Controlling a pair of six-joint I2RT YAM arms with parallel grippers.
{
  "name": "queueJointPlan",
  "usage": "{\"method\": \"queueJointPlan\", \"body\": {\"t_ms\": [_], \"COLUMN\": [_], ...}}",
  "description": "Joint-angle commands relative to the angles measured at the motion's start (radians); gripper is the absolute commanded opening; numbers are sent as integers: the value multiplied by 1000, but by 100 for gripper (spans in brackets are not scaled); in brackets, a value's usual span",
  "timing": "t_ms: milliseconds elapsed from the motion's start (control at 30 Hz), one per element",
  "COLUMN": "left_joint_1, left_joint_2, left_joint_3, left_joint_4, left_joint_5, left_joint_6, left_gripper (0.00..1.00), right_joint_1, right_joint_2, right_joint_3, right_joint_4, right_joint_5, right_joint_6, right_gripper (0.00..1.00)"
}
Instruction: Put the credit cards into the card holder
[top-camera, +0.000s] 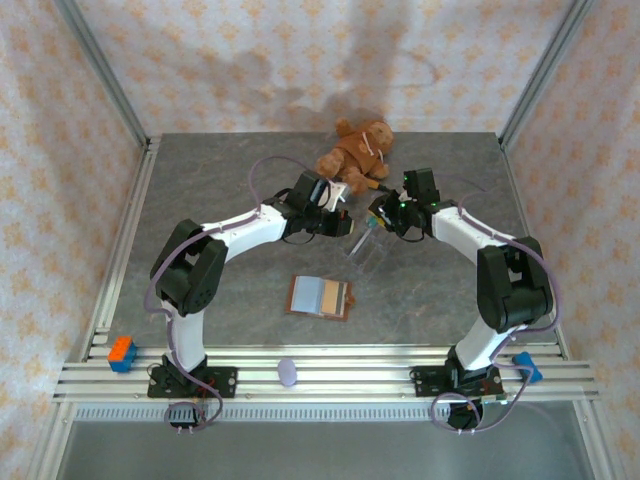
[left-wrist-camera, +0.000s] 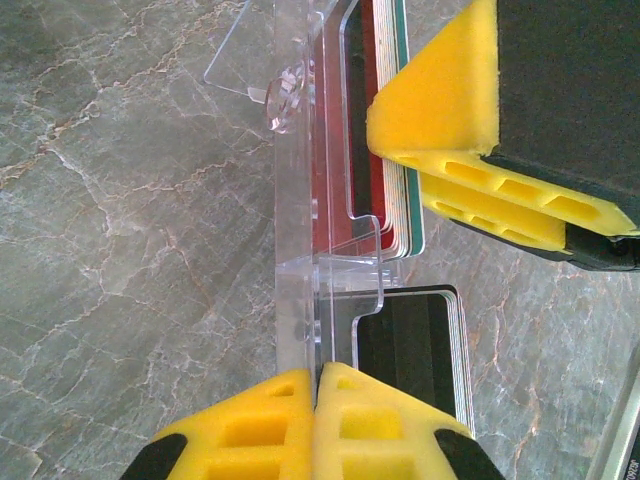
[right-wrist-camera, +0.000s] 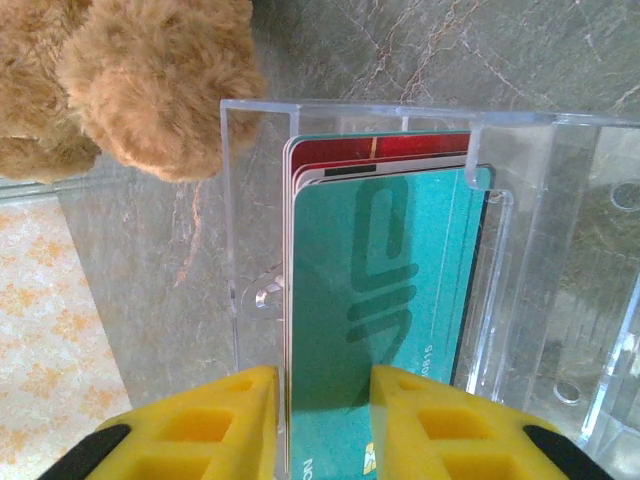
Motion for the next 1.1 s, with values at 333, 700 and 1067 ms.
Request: {"method": "queueJointPlan", "body": {"t_ms": [333, 700, 1067], "left_joint_1": [-10, -17, -20], "left_joint_2": [-18, -18, -18], "left_joint_3": [-9, 0, 6], "left_joint_4": [-24, -49, -58], "left_joint_5": [-10, -40, -52], "left_joint_6": [8, 25, 28], "left_gripper": [0, 0, 0], "right_joint_1": [-9, -12, -14], "right_joint_2": [-24, -21, -25], "right_joint_3": [23, 30, 25], "right_joint_4": [26, 57, 72], "right_joint_5": [-29, -53, -68], "right_joint_6": [-9, -6, 3], "right_gripper": [32, 30, 26]}}
